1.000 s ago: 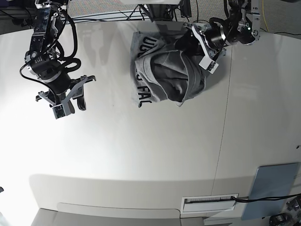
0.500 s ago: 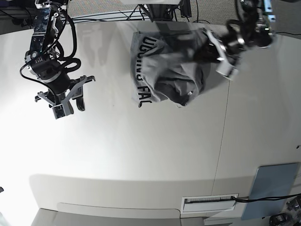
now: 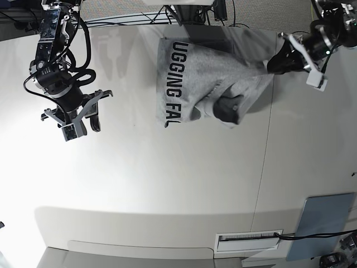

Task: Fold the T-shirt properly
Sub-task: 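Release the shirt and lift the left gripper away, then press the left gripper onto the folded collar edge and smooth it flat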

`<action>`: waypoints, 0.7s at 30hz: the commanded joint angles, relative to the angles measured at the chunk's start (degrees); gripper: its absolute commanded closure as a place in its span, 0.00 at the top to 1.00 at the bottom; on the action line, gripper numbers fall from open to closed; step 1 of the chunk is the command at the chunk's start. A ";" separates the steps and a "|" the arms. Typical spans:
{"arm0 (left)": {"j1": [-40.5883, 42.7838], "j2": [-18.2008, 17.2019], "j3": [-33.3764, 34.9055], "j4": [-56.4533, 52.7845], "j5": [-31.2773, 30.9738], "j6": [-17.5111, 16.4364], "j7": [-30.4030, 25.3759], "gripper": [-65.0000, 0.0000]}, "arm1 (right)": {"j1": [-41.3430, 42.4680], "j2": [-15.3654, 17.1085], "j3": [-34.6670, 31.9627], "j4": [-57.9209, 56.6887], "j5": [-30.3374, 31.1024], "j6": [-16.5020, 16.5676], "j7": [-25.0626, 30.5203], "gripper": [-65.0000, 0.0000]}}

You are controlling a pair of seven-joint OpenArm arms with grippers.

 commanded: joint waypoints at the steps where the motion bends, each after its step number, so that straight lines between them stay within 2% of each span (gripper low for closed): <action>1: 1.03 -0.61 -0.55 0.98 -2.54 0.00 0.33 0.00 | 0.61 0.79 0.22 1.03 0.07 -0.09 1.49 0.33; 8: 5.09 -0.61 -0.55 0.96 -2.80 -4.28 1.14 0.00 | 0.61 0.79 0.22 1.03 0.07 -0.09 1.40 0.33; 14: 5.22 -0.61 -0.52 0.96 1.53 -4.28 0.96 0.00 | 0.61 0.79 0.22 1.03 0.09 -0.09 1.27 0.33; 16: 5.22 -0.61 -0.52 0.96 2.67 -4.31 1.01 0.12 | 0.61 0.79 0.22 1.03 0.09 -0.09 1.20 0.33; 19: 5.14 -0.94 -0.55 0.96 5.55 -4.31 0.94 0.38 | 0.61 0.79 0.22 1.03 0.09 -0.09 0.63 0.33; 21: 4.63 -2.34 -0.55 0.96 7.43 -4.31 0.94 0.51 | 0.61 0.79 0.22 1.03 0.09 -0.07 0.39 0.33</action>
